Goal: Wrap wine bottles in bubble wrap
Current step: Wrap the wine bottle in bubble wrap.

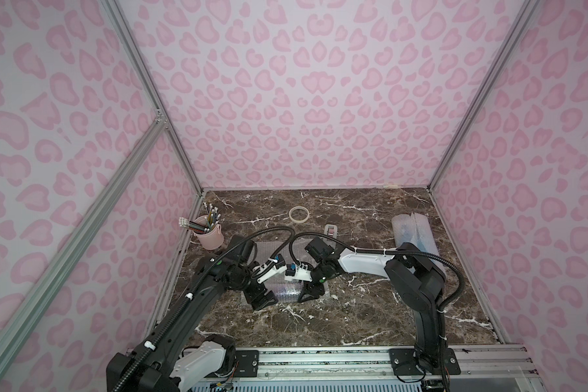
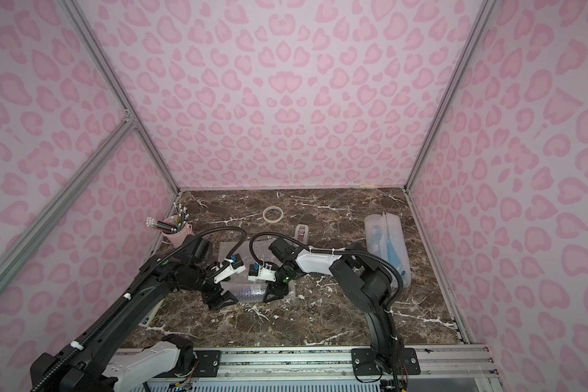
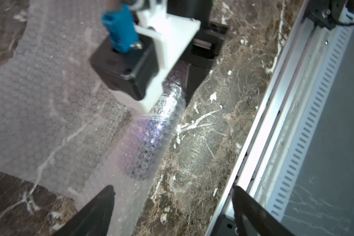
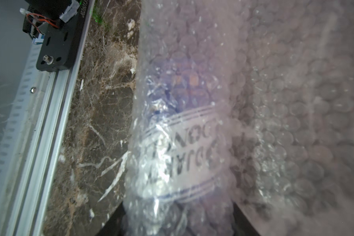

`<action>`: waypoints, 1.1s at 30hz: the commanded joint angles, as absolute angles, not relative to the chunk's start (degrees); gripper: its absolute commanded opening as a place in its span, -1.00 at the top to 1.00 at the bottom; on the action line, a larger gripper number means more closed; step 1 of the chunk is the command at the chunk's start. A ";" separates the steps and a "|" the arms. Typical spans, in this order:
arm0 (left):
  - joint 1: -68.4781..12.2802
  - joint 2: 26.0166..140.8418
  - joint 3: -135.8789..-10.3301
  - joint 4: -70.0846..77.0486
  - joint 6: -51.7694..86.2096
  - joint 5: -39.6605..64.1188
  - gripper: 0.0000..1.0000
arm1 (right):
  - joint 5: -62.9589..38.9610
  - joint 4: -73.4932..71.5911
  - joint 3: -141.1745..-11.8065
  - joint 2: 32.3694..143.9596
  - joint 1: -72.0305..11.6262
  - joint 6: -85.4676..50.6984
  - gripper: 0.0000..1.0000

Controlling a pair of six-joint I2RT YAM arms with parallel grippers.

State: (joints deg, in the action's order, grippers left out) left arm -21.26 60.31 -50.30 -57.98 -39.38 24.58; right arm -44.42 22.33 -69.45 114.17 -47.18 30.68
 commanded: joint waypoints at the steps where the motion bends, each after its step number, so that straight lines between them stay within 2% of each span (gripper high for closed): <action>1: -24.85 58.70 -47.63 -53.73 -45.20 22.10 -0.87 | -46.76 23.70 -65.83 111.80 -46.21 21.30 0.07; 12: -45.58 58.52 -38.11 -33.53 -52.46 3.06 -0.92 | -55.33 17.21 -53.35 105.65 -43.80 12.45 0.05; 18: -49.98 63.97 -37.88 -30.54 -53.60 4.45 -0.89 | -57.76 15.11 -53.51 106.46 -43.58 9.89 0.03; 22: -52.07 69.85 -39.11 -28.59 -50.73 2.18 -0.73 | -60.17 13.33 -52.98 106.60 -43.71 6.67 -0.01; 25: -53.57 72.86 -38.80 -24.76 -50.72 -3.12 -0.69 | -60.97 10.05 -50.93 105.39 -43.66 4.39 -0.02; 28: -53.68 74.81 -38.98 -22.99 -50.66 -3.53 -0.69 | -60.94 11.07 -50.56 106.66 -43.55 5.44 -0.02; 33: -53.88 79.27 -40.71 -24.12 -50.19 -3.81 -0.52 | -60.55 9.89 -49.08 106.83 -43.40 5.44 -0.04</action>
